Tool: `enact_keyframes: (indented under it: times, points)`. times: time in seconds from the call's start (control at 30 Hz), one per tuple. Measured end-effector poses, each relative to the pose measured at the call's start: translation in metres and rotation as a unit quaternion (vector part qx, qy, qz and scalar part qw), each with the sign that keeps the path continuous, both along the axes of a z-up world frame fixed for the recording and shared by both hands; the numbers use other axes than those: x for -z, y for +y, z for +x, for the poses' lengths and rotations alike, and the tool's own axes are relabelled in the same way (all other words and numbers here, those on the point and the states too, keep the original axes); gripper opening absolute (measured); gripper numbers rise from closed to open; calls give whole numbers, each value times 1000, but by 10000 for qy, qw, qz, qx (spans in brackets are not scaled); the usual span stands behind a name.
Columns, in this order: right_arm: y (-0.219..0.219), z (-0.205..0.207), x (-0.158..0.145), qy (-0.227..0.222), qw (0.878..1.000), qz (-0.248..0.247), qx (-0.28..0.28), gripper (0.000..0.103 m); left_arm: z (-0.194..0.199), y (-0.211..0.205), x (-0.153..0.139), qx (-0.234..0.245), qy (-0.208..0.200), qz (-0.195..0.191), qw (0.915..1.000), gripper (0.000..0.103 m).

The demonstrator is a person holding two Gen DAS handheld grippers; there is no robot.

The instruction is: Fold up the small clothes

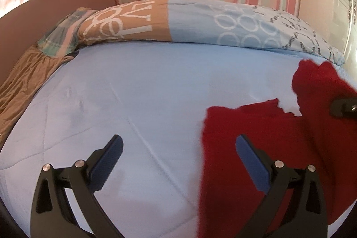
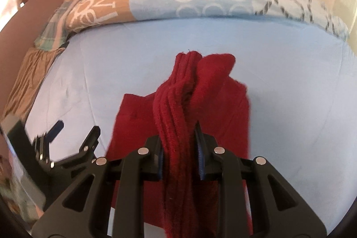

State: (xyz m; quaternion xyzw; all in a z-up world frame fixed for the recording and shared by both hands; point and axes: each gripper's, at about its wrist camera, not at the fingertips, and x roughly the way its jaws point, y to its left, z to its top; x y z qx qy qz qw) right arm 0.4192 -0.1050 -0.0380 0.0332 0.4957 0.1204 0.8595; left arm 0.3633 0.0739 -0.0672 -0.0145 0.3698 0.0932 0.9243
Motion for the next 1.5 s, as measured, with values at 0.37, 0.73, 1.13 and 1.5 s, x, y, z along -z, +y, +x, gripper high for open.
enact_keyframes:
  times: [0.37,0.73,1.13,1.5]
  points:
    - [87,-11,68,343,9931,-1031,452,39,-21,42,14,14,146,-69,9999,101]
    - [72,-36,3,-361,9981,-471,185,68,-31,50,-6,10,148,-243,9996,101]
    - [-96,-30,-34,-798,9907,-780,784,92,-9,-42,-26,705,475,-728,9937,101]
    - [-153,-39,-4,-536,9935,-515,857,92,14,-106,23,965,1136,-898,9847,97]
